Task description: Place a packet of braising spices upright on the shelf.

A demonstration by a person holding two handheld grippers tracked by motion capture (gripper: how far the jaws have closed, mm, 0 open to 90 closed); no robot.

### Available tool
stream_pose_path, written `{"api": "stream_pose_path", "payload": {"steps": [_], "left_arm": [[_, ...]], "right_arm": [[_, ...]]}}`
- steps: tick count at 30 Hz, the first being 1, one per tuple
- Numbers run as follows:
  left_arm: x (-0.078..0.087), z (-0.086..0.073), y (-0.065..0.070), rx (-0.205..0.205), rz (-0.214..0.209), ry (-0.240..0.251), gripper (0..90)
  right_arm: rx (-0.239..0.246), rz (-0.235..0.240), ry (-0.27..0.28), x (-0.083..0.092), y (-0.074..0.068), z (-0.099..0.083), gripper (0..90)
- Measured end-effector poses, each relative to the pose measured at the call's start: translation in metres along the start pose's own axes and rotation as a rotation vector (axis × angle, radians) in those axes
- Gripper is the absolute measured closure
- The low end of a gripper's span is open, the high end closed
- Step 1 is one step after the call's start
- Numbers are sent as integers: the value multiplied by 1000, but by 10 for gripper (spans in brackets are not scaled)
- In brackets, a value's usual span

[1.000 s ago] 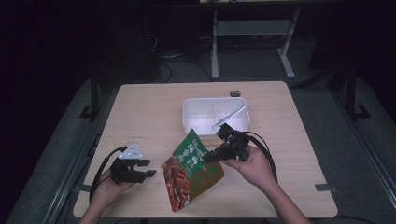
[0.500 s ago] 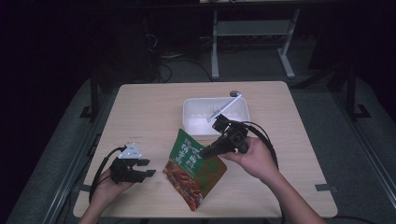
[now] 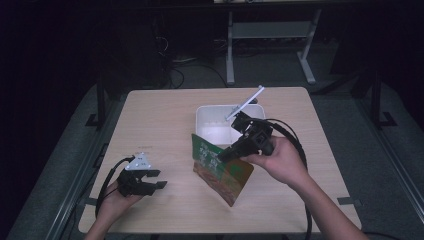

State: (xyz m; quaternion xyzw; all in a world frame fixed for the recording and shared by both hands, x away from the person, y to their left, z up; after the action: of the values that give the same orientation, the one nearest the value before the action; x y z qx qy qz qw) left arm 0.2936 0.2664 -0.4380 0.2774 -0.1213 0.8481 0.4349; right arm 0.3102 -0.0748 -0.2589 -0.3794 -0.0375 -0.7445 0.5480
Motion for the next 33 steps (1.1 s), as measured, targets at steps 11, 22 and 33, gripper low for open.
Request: {"api": "stream_pose_path", "payload": {"steps": [11,22,33], "left_arm": [[-1,0,0,2,-3,1,475],[0,0,-1,9,2,4,461],[1,0,-1,6,2,8,457]], "right_arm": [[-11,-102,35,44,12,15,900],[-65,-211,73,82,43,25,900],[-105,-271,93,95,66,37,900]]}}
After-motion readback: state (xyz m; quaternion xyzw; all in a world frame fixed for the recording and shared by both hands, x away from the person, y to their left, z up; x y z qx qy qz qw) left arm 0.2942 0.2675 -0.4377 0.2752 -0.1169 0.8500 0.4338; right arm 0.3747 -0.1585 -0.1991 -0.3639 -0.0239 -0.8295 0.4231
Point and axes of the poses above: each handheld gripper's, and its own axes: x roughly backward along the jaws, z roughly out of its top, y roughly to its right, the point moved 1 cm from there along -x, roughly forward along the jaws, and after that the axes turned 13 degrees about y, right-handed, at the moved point
